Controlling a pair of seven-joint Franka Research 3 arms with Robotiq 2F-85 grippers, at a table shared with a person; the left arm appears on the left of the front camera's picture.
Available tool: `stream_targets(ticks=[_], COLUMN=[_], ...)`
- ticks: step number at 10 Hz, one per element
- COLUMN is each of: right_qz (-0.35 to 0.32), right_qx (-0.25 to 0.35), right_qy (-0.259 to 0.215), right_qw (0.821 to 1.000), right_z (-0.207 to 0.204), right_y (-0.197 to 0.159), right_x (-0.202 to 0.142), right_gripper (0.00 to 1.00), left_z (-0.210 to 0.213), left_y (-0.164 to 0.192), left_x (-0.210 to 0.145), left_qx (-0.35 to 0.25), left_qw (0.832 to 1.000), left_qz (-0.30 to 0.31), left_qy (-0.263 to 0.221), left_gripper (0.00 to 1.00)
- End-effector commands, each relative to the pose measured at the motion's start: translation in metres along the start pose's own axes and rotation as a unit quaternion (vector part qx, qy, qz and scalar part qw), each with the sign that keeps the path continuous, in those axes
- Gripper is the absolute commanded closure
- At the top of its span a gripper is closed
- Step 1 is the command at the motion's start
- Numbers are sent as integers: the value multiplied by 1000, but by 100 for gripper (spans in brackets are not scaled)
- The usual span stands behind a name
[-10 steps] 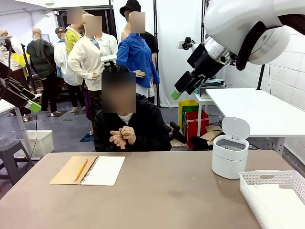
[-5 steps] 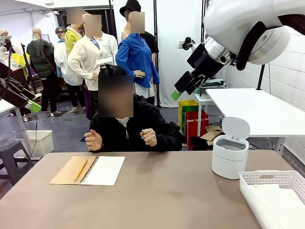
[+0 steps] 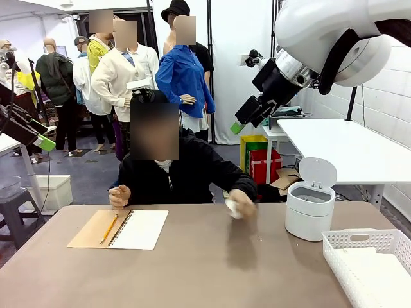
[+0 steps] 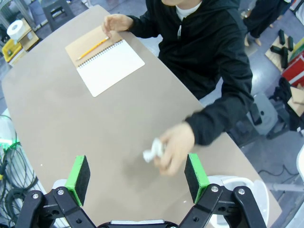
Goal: Sort the paper based on its condition.
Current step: If a person hands you a paper, place it in the Organizing basket , and if it's crumpled, put it in the Trash can.
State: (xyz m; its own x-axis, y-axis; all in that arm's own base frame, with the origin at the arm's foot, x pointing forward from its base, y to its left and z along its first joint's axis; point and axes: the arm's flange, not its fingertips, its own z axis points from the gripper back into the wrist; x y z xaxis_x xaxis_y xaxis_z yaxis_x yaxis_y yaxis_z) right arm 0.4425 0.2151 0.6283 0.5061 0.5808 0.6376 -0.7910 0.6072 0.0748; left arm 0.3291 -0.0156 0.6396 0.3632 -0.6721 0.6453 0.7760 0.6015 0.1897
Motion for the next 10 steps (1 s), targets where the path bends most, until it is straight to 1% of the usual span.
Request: stream_targets(ticks=[1, 10], right_qz=[-1, -1], right_qx=[-2, -2], right_qy=[-3, -3], right_qw=[1000, 1000], right_z=[0, 0], right_y=[-1, -1], right_x=[0, 0], right_gripper=[0, 0], left_z=[0, 0], left_y=[1, 1], left_x=[-1, -1], left_qx=[-2, -2], left_qw=[1000, 1000], left_qz=[1, 1], left_qy=[-2, -2], left_gripper=[0, 0])
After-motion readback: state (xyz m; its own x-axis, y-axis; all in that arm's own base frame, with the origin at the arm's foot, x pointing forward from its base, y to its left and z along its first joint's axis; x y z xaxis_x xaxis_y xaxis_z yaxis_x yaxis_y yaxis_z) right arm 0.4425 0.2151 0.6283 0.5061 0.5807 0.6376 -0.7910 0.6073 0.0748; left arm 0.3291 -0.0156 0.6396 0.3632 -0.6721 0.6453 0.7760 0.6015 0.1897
